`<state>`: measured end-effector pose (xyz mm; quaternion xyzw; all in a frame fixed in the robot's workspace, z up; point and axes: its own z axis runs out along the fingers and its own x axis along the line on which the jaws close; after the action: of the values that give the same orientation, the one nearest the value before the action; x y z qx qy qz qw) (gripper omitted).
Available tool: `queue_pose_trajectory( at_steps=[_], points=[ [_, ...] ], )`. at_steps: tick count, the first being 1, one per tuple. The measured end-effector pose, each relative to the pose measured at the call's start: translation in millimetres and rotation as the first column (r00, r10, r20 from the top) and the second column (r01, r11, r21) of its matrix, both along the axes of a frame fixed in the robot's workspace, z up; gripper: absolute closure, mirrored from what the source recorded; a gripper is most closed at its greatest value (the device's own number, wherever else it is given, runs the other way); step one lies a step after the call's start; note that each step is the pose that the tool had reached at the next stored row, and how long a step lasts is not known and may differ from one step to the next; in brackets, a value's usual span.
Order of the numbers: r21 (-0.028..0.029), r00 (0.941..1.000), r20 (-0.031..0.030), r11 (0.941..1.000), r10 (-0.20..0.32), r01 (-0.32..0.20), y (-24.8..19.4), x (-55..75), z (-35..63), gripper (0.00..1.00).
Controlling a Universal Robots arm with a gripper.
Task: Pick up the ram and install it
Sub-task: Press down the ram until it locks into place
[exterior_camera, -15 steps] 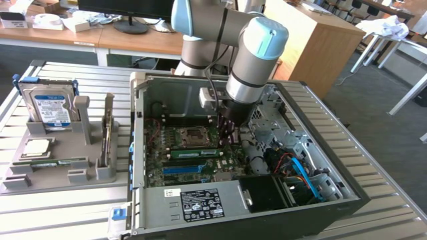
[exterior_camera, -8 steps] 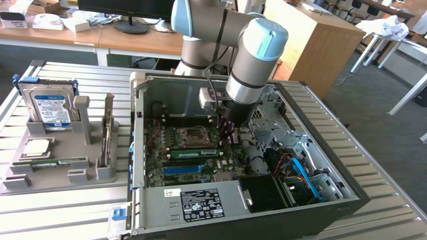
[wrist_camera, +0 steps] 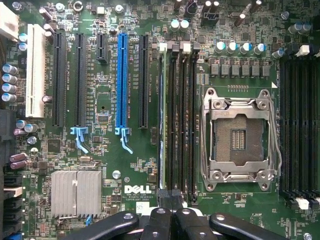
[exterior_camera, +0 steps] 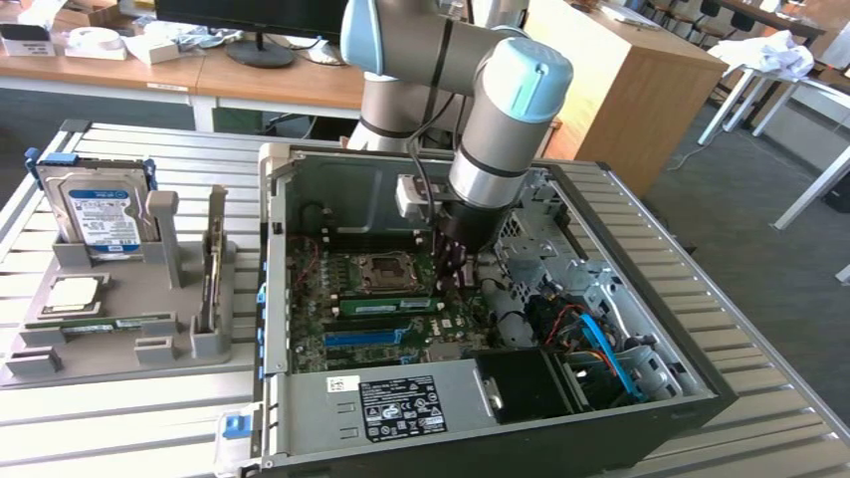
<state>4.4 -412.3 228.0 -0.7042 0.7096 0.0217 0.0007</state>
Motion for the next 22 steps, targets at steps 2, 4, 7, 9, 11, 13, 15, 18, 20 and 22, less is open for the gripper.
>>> queue_pose_trajectory(
  at_steps=[2,4,7,9,11,13,15,18,20,22],
  points=[
    [-0.0003,1.0000,-0.0001,1.0000,0.000,0.000,-0.1,0.0,-0.5,0.90],
    [-0.0005,1.0000,-0.0002,1.0000,0.000,0.000,-0.1,0.0,-0.5,0.90],
    [0.0001,1.0000,0.0000,1.0000,0.000,0.000,0.0,0.0,-1.1,0.90],
    [-0.0004,1.0000,-0.0001,1.0000,0.000,0.000,0.0,0.0,-1.6,0.90],
    [-0.0004,1.0000,-0.0002,1.0000,0.000,0.000,-0.1,0.0,-1.6,0.90],
    [-0.0004,1.0000,-0.0001,1.0000,0.000,0.000,-0.1,0.0,-1.6,0.90],
    [0.0002,1.0000,0.0001,1.0000,0.000,0.000,0.0,0.0,-2.4,0.90],
    [-0.0006,1.0000,-0.0002,1.0000,0.000,0.000,-0.1,0.0,-2.9,0.90],
    [-0.0005,1.0000,-0.0002,1.0000,0.000,0.000,-0.1,0.0,-3.0,0.90],
    [-0.0003,1.0000,-0.0001,1.0000,0.000,0.000,-0.1,0.0,-3.1,0.90]
  ],
)
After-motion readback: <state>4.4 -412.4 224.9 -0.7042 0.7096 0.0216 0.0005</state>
